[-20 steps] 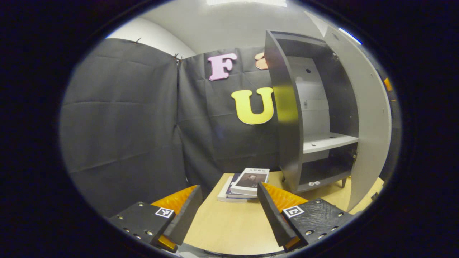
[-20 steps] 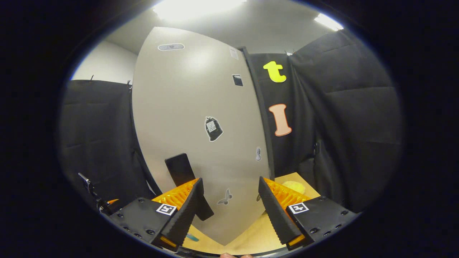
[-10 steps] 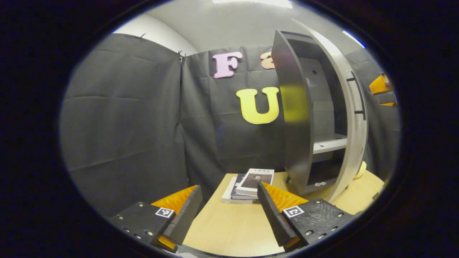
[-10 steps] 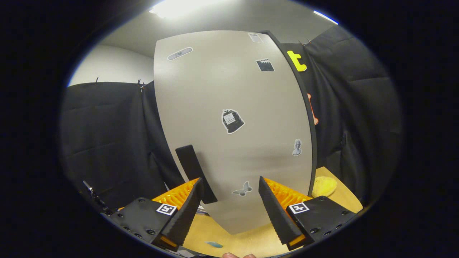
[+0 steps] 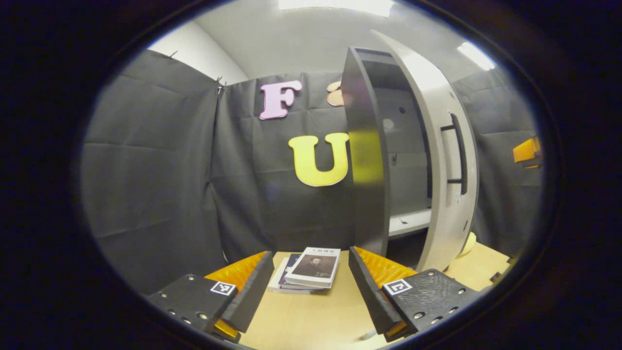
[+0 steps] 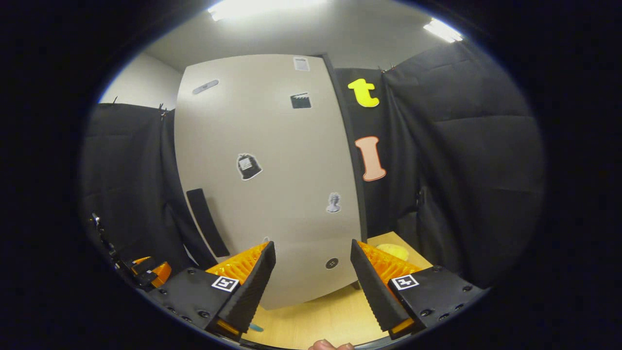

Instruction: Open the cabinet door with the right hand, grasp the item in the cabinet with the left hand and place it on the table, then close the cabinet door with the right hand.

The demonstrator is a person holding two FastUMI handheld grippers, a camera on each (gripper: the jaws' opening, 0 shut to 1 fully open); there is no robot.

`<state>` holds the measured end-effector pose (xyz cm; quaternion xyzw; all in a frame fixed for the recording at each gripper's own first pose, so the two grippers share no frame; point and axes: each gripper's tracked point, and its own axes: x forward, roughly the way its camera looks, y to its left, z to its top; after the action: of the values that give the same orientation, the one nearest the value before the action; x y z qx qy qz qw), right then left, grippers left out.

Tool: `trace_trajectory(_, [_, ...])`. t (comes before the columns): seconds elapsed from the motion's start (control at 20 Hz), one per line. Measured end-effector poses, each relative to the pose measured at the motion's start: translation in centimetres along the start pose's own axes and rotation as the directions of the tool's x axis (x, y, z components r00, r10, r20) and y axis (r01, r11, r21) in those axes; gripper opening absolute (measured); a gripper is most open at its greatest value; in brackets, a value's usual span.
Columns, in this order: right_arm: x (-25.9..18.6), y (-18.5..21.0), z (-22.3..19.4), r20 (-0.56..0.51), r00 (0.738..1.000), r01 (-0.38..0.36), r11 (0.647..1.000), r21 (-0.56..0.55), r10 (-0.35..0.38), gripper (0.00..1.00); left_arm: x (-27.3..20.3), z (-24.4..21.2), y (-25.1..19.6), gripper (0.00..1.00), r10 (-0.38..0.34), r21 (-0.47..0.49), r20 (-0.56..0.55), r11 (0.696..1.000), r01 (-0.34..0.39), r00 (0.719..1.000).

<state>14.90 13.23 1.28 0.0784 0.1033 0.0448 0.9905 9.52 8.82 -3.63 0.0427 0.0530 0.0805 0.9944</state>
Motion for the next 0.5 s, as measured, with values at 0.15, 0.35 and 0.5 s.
trace_trajectory(0.15, [-1.1, -4.5, 1.0, 0.036, 0.998, 0.049, 0.997, -0.055, -0.048, 0.98, -0.3, 2.1, -2.3, 0.92, 0.014, -0.043, 0.015, 0.999, -0.013, 1.0])
trace_trajectory(0.35, [-2.2, -8.2, 1.3, 0.049, 0.998, 0.035, 0.995, -0.098, -0.031, 0.98, -1.2, 4.2, -5.1, 0.93, 0.014, -0.058, 0.005, 0.998, -0.014, 1.0])
trace_trajectory(0.5, [-2.0, -10.7, 1.5, 0.048, 0.999, 0.005, 0.992, -0.123, 0.001, 0.98, -2.2, 5.7, -7.0, 0.92, 0.045, -0.045, 0.006, 0.998, -0.044, 0.999])
